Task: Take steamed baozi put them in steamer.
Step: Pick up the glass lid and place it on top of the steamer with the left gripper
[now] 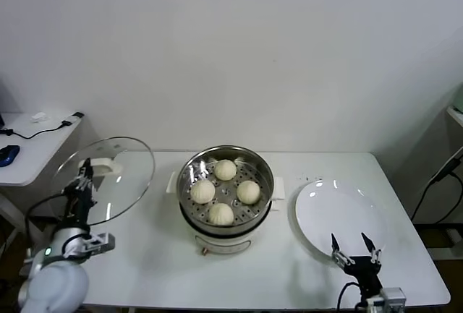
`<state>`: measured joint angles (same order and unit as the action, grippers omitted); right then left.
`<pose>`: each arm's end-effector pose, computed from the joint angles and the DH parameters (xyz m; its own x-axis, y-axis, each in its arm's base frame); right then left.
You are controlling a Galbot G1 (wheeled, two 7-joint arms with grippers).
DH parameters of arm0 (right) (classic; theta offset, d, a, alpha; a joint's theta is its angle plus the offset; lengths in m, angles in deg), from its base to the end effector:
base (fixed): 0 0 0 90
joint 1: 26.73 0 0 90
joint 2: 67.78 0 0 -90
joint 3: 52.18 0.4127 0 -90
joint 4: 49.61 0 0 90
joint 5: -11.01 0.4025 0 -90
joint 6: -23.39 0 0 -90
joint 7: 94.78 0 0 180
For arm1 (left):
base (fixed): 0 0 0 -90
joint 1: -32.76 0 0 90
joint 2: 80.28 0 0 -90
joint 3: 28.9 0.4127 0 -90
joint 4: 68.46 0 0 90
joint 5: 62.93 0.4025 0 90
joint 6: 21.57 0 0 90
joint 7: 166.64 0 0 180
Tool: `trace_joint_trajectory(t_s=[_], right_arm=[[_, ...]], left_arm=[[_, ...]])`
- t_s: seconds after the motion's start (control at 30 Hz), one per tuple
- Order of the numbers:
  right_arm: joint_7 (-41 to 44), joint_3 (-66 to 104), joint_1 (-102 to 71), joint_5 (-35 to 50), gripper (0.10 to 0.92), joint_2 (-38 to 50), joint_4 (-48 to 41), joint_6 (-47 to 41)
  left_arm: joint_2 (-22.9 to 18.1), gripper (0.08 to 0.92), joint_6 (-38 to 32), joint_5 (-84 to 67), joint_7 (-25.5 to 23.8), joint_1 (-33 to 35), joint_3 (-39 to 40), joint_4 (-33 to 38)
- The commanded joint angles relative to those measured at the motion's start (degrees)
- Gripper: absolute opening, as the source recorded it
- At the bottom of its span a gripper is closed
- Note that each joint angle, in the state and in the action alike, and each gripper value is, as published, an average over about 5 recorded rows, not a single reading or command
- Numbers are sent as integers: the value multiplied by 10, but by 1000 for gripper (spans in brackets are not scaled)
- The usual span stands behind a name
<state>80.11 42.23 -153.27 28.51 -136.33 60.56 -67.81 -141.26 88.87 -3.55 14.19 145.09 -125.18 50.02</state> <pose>0.1572 -0.1272 -0.4206 -0.9558 0.0315 0.2923 0.0087 0.9968 -0.0791 0.2591 0.1409 -0.2948 -0.9733 -0.2077 -0.0974 -0.1066 0.0335 0.9937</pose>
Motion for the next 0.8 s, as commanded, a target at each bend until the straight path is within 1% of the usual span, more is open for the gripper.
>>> trace_joint_trajectory(t_s=[0.03, 0.13, 0.23, 0.4, 0.53, 0.8], right_arm=[[-14, 4, 10, -13, 823, 18, 14, -32], [-14, 5, 13, -22, 823, 17, 12, -35], [-14, 6, 17, -29, 823, 17, 11, -38], [-13, 7, 25, -46, 823, 16, 9, -39], [-12, 11, 24, -51, 823, 16, 9, -35], [-7, 17, 18, -54, 823, 5, 1, -26]], left_arm=[[10, 129, 168, 102, -127, -124, 224, 88], [-30, 129, 194, 151, -167, -162, 283, 84], [-72, 129, 211, 205, -201, -184, 332, 80], [-150, 129, 221, 304, -230, -176, 388, 75], [-193, 129, 218, 336, -225, -169, 413, 56], [-267, 129, 212, 369, -202, -190, 455, -13]])
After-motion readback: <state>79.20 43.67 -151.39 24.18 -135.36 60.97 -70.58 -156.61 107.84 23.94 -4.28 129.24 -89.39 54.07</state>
